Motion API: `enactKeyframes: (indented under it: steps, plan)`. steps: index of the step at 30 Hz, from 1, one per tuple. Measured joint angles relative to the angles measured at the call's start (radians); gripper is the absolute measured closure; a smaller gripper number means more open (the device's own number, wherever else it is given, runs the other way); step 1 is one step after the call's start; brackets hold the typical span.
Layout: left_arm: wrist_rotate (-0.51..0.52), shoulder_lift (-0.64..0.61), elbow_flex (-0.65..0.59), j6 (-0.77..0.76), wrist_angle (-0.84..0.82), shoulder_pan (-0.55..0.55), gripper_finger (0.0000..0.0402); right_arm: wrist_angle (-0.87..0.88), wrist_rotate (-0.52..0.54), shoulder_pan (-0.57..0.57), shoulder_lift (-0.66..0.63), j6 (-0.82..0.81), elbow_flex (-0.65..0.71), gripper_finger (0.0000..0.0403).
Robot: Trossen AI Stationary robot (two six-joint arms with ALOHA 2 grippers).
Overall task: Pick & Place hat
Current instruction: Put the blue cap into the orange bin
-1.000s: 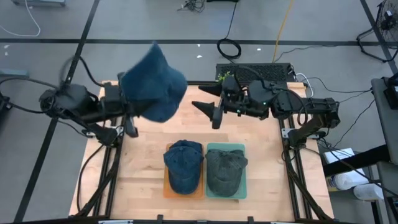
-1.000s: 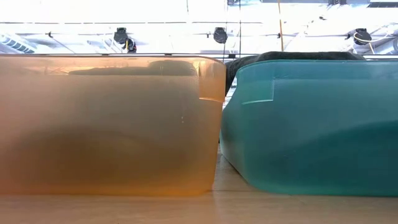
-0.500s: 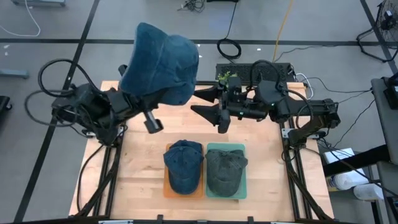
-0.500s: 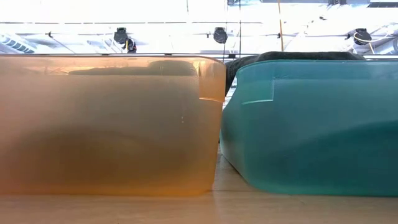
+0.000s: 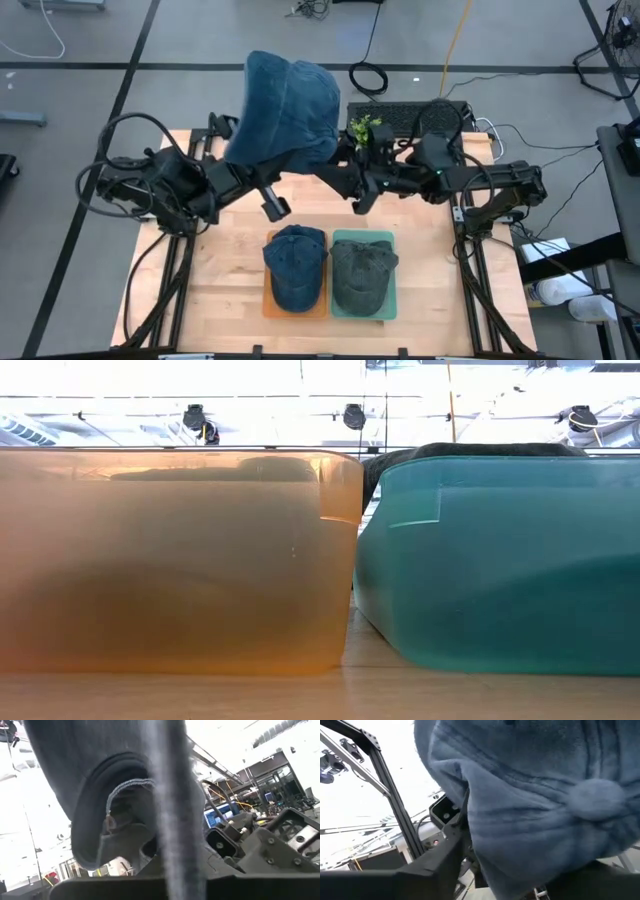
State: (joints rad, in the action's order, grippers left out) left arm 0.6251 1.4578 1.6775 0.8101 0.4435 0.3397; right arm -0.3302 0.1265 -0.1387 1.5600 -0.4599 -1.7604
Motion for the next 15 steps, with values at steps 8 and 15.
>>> enactKeyframes:
  steps: [8, 15]
  plan:
    - [0.011, -0.002, 0.0, 0.001, 0.0, -0.006, 0.0398, -0.024, 0.006, 0.0, 0.0, 0.052, 0.022, 0.0386]
    - [0.025, -0.004, 0.0, -0.089, -0.064, -0.006, 0.0365, -0.06, 0.053, -0.001, -0.024, 0.162, 0.032, 0.0401]
